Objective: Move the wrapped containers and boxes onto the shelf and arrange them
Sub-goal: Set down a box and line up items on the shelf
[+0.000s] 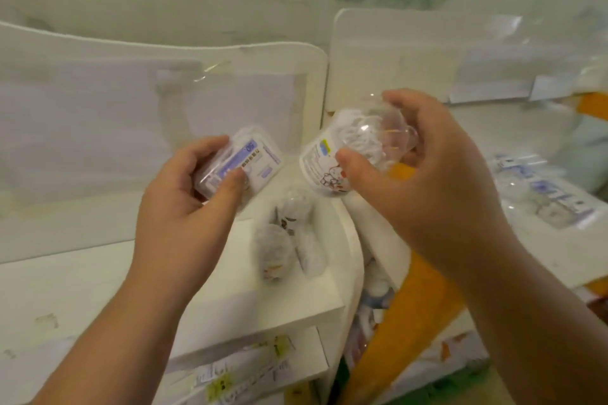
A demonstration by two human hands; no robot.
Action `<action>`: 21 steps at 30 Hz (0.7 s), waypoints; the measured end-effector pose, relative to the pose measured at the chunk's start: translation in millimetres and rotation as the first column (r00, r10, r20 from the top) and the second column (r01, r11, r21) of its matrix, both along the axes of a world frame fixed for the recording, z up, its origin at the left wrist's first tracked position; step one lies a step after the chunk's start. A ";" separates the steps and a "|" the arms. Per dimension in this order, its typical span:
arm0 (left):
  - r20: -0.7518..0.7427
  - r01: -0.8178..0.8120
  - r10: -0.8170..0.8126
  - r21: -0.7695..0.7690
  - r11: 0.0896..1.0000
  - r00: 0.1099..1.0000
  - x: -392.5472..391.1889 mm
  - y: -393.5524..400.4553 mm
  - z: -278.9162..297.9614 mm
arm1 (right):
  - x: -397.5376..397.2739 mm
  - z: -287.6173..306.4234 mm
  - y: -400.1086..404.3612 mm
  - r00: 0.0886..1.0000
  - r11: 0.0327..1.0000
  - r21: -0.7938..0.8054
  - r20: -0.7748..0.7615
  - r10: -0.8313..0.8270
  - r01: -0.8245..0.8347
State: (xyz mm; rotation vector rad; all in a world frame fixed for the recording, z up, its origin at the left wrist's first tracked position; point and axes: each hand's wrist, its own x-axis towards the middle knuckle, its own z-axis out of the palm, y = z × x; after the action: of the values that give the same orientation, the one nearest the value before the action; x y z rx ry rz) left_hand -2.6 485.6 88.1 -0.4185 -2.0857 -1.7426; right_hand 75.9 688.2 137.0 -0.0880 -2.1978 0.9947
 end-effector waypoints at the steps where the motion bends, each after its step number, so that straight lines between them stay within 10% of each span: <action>1: -0.020 0.027 -0.027 0.000 1.000 0.999 3.5 14.0 7.2 | 8.9 6.0 12.9 1.000 0.999 -0.033 -0.021 -0.015 0.014; 11: -0.130 0.283 -0.290 -0.067 0.957 0.948 65.1 159.8 54.2 | 83.3 12.5 174.4 0.970 0.958 -0.177 -0.048 -0.236 0.225; 21: -0.021 0.164 -0.173 -0.225 0.961 0.985 115.9 327.4 24.7 | 126.0 -45.1 360.0 0.977 0.980 -0.100 0.141 -0.158 0.172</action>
State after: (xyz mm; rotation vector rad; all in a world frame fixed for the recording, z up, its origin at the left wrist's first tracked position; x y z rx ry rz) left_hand 113.3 812.9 112.8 -0.7099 -2.2826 -1.5784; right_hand 201.9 1048.3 91.9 -0.3922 -2.2106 1.0421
